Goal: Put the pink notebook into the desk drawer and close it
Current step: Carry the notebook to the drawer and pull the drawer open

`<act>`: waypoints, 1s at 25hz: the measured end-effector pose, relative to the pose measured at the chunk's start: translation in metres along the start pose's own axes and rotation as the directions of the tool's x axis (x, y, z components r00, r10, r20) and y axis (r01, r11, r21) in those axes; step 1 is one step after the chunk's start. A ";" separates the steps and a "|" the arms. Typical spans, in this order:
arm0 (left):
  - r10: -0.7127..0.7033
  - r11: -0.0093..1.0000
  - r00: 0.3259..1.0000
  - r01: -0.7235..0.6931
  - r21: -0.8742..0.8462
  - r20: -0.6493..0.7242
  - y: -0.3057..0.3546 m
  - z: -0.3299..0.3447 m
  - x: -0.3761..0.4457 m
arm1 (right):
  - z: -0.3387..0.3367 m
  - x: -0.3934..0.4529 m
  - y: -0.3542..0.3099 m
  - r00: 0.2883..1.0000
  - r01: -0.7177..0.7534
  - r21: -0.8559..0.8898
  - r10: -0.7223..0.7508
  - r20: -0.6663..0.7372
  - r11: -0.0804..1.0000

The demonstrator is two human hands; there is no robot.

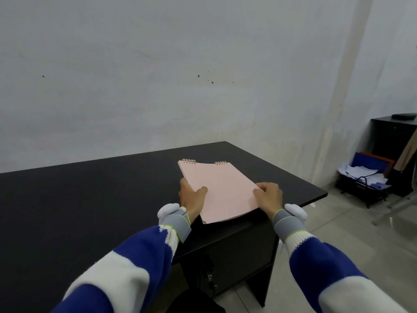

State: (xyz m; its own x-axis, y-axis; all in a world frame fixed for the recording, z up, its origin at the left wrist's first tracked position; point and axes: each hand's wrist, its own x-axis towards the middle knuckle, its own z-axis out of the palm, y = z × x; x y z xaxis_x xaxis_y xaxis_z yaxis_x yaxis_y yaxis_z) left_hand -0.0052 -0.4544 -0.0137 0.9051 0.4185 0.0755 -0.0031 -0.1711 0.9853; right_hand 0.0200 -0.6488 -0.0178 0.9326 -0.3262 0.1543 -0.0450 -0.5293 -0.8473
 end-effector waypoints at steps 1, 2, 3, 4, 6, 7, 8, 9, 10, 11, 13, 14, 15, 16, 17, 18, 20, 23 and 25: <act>0.005 1.000 1.000 -0.005 0.014 0.005 -0.002 0.002 -0.001 | 0.000 -0.001 0.003 1.000 0.005 -0.007 -0.005 -0.003 1.000; 0.007 1.000 1.000 -0.007 0.025 0.008 -0.004 0.004 -0.002 | 0.001 -0.001 0.006 1.000 0.011 -0.010 -0.011 -0.009 1.000; 0.006 0.999 1.000 -0.006 0.033 0.010 -0.007 0.006 -0.003 | 0.001 -0.002 0.009 1.000 0.019 -0.009 -0.019 -0.015 1.000; 0.005 0.999 1.000 -0.006 0.039 0.011 -0.010 0.007 -0.003 | 0.002 -0.003 0.011 0.999 0.027 -0.005 -0.028 -0.021 1.000; 0.011 0.999 1.000 -0.012 0.046 0.011 -0.014 0.008 -0.004 | 0.004 -0.005 0.015 0.998 0.047 -0.002 -0.047 -0.034 0.999; 0.016 0.999 1.000 -0.017 0.045 0.008 -0.015 0.008 -0.004 | 0.004 -0.007 0.016 0.998 0.053 -0.010 -0.053 -0.044 0.999; 0.021 0.999 1.000 -0.021 0.042 0.007 -0.015 0.007 -0.005 | 0.005 -0.008 0.017 0.997 0.055 -0.021 -0.056 -0.054 0.998; 0.022 0.999 1.000 -0.022 0.043 0.004 -0.016 0.007 -0.005 | 0.007 -0.010 0.018 0.996 0.058 -0.039 -0.061 -0.064 0.998; 0.024 0.999 1.000 -0.024 0.046 0.002 -0.016 0.007 -0.005 | 0.009 -0.012 0.019 0.994 0.072 -0.073 -0.078 -0.078 0.995; 0.025 0.998 1.000 -0.024 0.054 -0.002 -0.017 0.007 -0.006 | 0.012 -0.014 0.020 0.988 0.099 -0.121 -0.111 -0.103 0.988; 0.030 0.997 0.999 -0.029 0.070 -0.012 -0.017 0.006 -0.008 | 0.017 -0.019 0.022 0.960 0.161 -0.196 -0.199 -0.198 0.967; 0.032 0.997 0.999 -0.031 0.077 -0.015 -0.017 0.006 -0.010 | 0.020 -0.022 0.025 0.940 0.175 -0.188 -0.221 -0.261 0.967; 0.035 0.996 0.999 -0.033 0.083 -0.018 -0.016 0.006 -0.010 | 0.021 -0.025 0.025 0.921 0.170 -0.145 -0.210 -0.329 0.975; 0.033 0.995 0.999 -0.032 0.090 -0.017 -0.017 0.006 -0.011 | 0.023 -0.027 0.027 0.906 0.152 -0.081 -0.172 -0.387 0.985; 0.031 0.995 0.999 -0.030 0.096 -0.017 -0.016 0.006 -0.012 | 0.024 -0.028 0.028 0.892 0.133 -0.016 -0.127 -0.435 0.991; 0.030 0.995 0.999 -0.028 0.100 -0.016 -0.016 0.005 -0.012 | 0.025 -0.029 0.029 0.875 0.121 0.037 -0.089 -0.475 0.992; 0.033 0.994 0.999 -0.031 0.106 -0.018 -0.016 0.006 -0.011 | 0.028 -0.030 0.031 0.833 0.102 0.101 -0.029 -0.552 0.990; 0.030 0.994 0.999 -0.028 0.104 -0.024 -0.016 0.006 -0.011 | 0.033 -0.030 0.029 0.798 0.013 0.328 0.188 -0.573 0.945; 0.028 0.994 0.999 -0.026 0.104 -0.020 -0.016 0.006 -0.011 | 0.034 -0.031 0.027 0.794 -0.036 0.559 0.364 -0.488 0.828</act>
State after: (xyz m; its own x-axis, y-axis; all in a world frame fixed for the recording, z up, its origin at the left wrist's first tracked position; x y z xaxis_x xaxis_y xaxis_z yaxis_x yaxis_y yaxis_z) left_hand -0.0121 -0.4615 -0.0315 0.8959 0.4315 0.1061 0.0177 -0.2732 0.9618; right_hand 0.0016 -0.6267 -0.0630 0.5493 -0.8333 0.0624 0.1292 0.0110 -0.9916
